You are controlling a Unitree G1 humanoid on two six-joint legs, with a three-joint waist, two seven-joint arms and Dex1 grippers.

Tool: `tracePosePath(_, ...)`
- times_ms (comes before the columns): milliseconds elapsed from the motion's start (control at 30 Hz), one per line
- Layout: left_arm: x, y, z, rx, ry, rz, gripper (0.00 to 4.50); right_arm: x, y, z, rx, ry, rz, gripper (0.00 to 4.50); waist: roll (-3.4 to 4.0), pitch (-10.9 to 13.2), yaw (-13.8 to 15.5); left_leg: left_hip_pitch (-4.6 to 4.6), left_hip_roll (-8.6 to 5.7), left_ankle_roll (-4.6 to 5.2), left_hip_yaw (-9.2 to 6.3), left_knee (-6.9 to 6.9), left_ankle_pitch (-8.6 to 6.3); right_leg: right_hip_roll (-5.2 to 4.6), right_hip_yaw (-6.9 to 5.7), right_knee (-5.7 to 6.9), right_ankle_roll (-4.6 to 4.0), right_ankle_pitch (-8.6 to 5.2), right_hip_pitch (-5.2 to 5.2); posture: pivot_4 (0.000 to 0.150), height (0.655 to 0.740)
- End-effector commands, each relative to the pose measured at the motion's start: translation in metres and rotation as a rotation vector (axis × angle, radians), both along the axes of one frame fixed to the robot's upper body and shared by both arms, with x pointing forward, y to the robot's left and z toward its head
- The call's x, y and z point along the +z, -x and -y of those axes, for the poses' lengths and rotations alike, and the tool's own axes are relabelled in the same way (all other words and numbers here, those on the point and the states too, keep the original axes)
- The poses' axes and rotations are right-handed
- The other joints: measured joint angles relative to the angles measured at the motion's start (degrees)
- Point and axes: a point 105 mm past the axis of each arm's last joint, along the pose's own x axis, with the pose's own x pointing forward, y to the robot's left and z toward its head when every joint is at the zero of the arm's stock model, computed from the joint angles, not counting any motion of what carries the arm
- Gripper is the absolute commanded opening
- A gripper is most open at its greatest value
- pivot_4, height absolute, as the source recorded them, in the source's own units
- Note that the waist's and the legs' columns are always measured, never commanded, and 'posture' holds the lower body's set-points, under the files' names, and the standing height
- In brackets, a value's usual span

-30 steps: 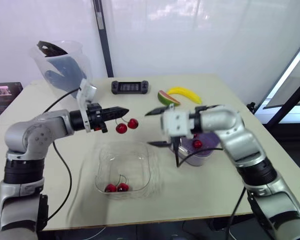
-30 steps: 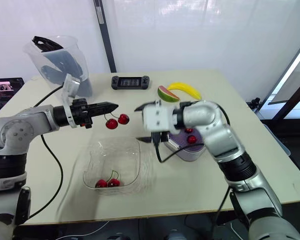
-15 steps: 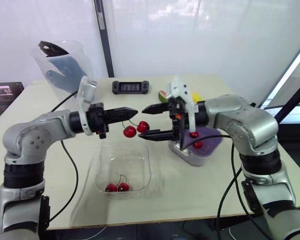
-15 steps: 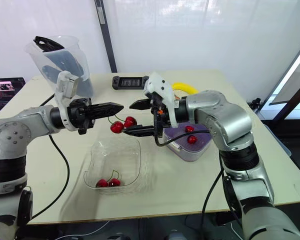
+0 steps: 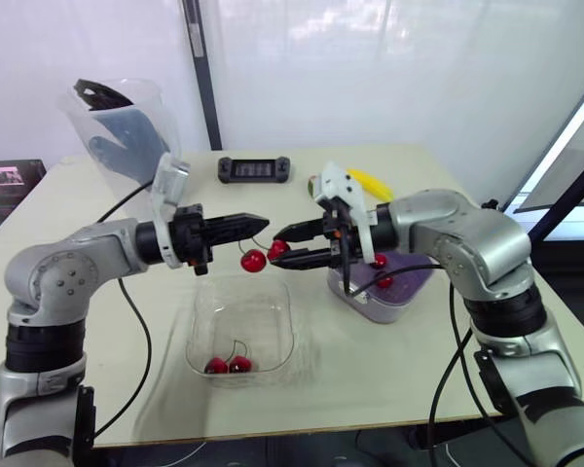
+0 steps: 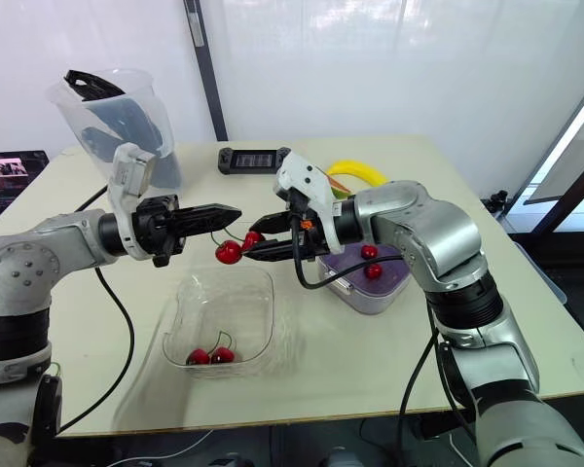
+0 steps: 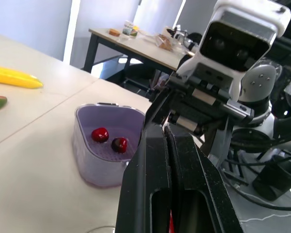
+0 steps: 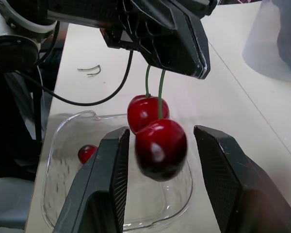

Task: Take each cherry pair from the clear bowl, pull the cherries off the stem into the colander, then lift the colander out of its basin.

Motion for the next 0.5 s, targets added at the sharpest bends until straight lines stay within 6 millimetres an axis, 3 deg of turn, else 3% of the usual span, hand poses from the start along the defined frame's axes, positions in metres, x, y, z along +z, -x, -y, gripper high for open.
tracePosePath(33, 0.0124, 0.006, -0.0007, -0.009, 0.012, 0.062, 0.0, 0.0094, 0.0041, -0.0018, 0.018, -0.011, 0.03, 2.22, 0.0, 0.0, 0.01, 0.0, 0.0, 0.0, 0.0, 0.0, 0.0, 0.0, 0.0, 0.0, 0.0, 0.0, 0.0, 0.15, 0.74)
tracePosePath(133, 0.0117, 0.0065, -0.0009, -0.009, 0.009, 0.063, 0.0, 0.01, 0.005, -0.0029, 0.021, -0.021, 0.018, 2.22, 0.0, 0.0, 0.0, 0.0, 0.0, 0.0, 0.0, 0.0, 0.0, -0.01, 0.0, 0.0, 0.0, 0.0, 0.0, 0.15, 0.74)
tracePosePath(267, 0.0134, 0.0053, 0.0025, -0.009, 0.013, 0.073, 0.0, 0.0087, 0.0048, -0.0033, 0.016, -0.019, 0.02, 0.92, 0.0, 0.0, 0.0, 0.0, 0.0, 0.0, 0.0, 0.0, 0.0, -0.01, 0.0, 0.0, 0.0, 0.0, 0.0, 0.15, 0.74)
tracePosePath(500, 0.0141, 0.0052, 0.0036, -0.012, 0.012, 0.08, 0.0, 0.0088, 0.0029, 0.0001, 0.005, -0.008, 0.028, 0.92, 0.0, 0.0, 0.01, 0.0, 0.0, 0.01, 0.0, 0.0, 0.0, -0.01, 0.0, 0.0, 0.0, 0.0, 0.0, 0.15, 0.74)
